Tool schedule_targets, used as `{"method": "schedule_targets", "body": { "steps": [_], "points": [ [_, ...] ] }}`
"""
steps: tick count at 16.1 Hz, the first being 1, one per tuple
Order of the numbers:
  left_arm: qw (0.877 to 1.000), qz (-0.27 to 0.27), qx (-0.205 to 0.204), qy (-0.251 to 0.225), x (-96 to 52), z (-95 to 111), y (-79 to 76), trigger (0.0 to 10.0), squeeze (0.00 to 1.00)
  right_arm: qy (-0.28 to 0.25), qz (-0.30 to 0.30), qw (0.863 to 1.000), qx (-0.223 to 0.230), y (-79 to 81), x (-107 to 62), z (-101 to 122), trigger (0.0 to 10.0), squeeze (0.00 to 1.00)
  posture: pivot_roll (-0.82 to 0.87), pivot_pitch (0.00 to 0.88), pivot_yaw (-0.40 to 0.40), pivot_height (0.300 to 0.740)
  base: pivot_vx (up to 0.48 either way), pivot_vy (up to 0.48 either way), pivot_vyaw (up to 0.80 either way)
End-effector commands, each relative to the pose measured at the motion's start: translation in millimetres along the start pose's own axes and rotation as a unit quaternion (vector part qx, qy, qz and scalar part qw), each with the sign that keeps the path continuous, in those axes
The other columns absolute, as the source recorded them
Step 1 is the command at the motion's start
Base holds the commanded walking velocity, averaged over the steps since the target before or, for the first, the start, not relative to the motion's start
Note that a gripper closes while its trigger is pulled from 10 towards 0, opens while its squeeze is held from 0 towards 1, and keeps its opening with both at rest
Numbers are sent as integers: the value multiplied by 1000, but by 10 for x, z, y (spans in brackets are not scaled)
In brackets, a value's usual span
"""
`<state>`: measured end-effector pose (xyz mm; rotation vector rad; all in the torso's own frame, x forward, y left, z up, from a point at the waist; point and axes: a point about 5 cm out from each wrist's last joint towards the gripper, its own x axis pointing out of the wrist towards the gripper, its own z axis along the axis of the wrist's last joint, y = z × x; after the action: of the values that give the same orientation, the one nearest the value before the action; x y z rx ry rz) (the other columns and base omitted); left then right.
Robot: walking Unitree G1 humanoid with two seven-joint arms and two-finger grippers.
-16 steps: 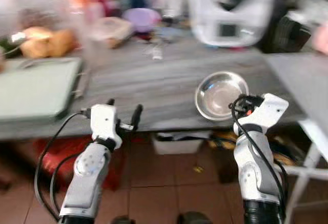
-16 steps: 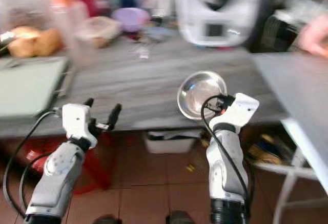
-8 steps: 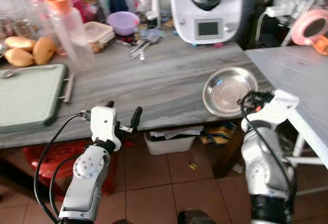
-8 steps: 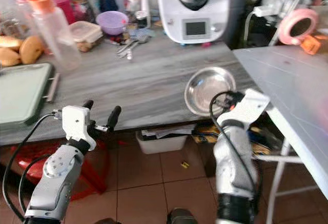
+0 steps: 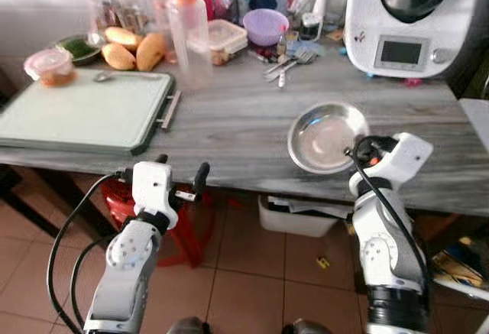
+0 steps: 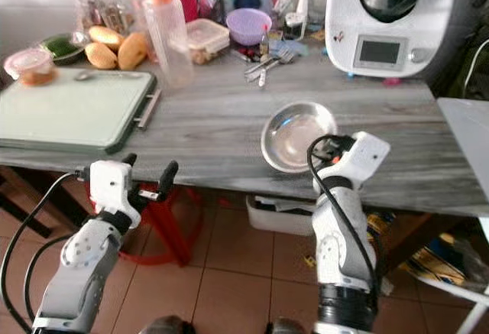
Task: Setting the table
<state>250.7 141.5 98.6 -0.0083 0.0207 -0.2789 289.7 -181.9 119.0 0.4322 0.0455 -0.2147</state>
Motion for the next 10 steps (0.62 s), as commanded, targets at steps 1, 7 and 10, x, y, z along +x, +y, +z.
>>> {"method": "schedule_targets", "body": {
  "steps": [1,7,10],
  "points": [
    [1000,-5,6,-4,-3,47,4,10000,0,14,-13,1000,21,-37,14,-26,10000,0,-28,30,39,740,0,0,0],
    [1000,-6,9,4,-28,45,15,10000,0,51,-17,997,52,-17,9,-125,10000,0,-24,39,46,740,0,0,0],
    [1000,-3,14,8,-27,38,20,10000,0,87,-14,993,77,48,98,-178,10000,0,-21,35,47,740,0,0,0]
  ]
}}
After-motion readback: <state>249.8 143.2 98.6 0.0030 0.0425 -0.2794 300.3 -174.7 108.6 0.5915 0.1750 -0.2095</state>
